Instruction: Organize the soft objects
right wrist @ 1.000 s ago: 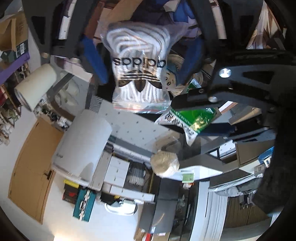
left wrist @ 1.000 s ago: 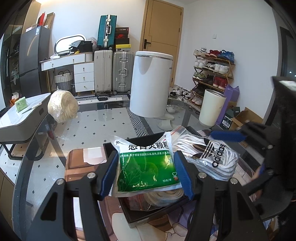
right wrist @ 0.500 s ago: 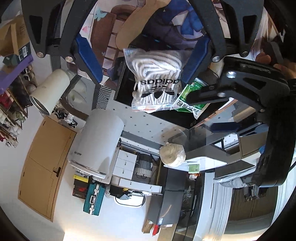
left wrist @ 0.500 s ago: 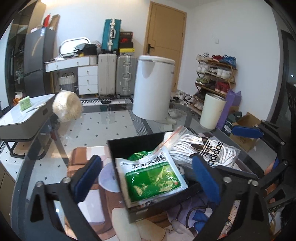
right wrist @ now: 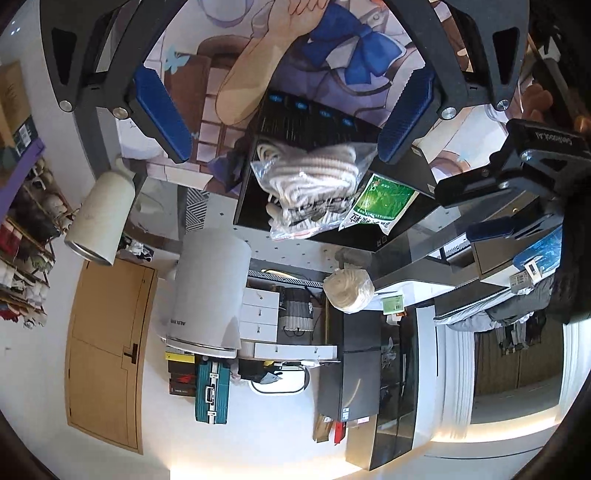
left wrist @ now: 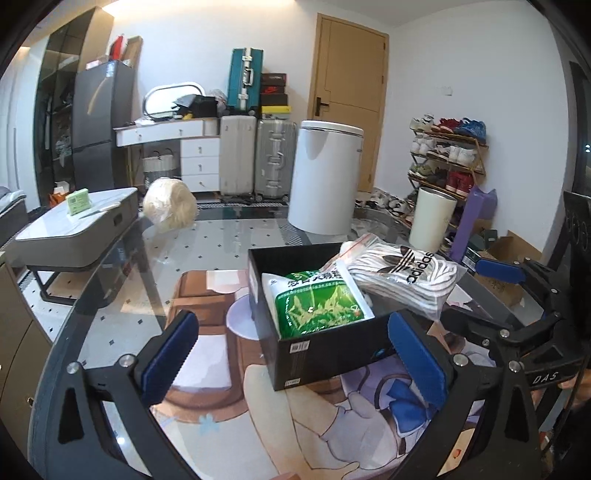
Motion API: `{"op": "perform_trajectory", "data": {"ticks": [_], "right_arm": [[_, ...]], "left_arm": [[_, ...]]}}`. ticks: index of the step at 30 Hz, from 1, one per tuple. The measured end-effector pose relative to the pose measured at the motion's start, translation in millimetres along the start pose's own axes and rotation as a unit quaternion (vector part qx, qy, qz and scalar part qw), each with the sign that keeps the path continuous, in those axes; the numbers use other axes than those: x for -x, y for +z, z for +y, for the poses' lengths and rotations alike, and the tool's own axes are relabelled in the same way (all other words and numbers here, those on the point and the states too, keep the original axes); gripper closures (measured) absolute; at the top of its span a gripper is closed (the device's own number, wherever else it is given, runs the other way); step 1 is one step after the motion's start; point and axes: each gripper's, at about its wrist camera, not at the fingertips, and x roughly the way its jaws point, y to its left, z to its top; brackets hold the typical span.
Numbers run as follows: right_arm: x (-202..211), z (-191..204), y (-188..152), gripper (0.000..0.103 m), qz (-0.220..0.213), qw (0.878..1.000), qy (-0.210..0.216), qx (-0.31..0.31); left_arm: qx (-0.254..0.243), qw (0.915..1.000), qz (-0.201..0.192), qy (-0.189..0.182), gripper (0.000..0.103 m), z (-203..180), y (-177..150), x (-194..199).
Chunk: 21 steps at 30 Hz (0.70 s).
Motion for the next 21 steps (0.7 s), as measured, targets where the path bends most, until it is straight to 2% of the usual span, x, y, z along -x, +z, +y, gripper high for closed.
{"op": "perform_trajectory", "data": {"ticks": [11,21], "right_arm": [[12,-1,-14,0.001,-0.045,0.999,0.008,-0.029],[15,3,-18,0.001,-0.059,0.998,0.011,-0.031]], "left_arm": [[0.002,0.9994,-0.009,0.033,0.0,-1,-11,0],[-0.007,0.9991,-0.02,0.036,0.0,-4,-13,4]]}}
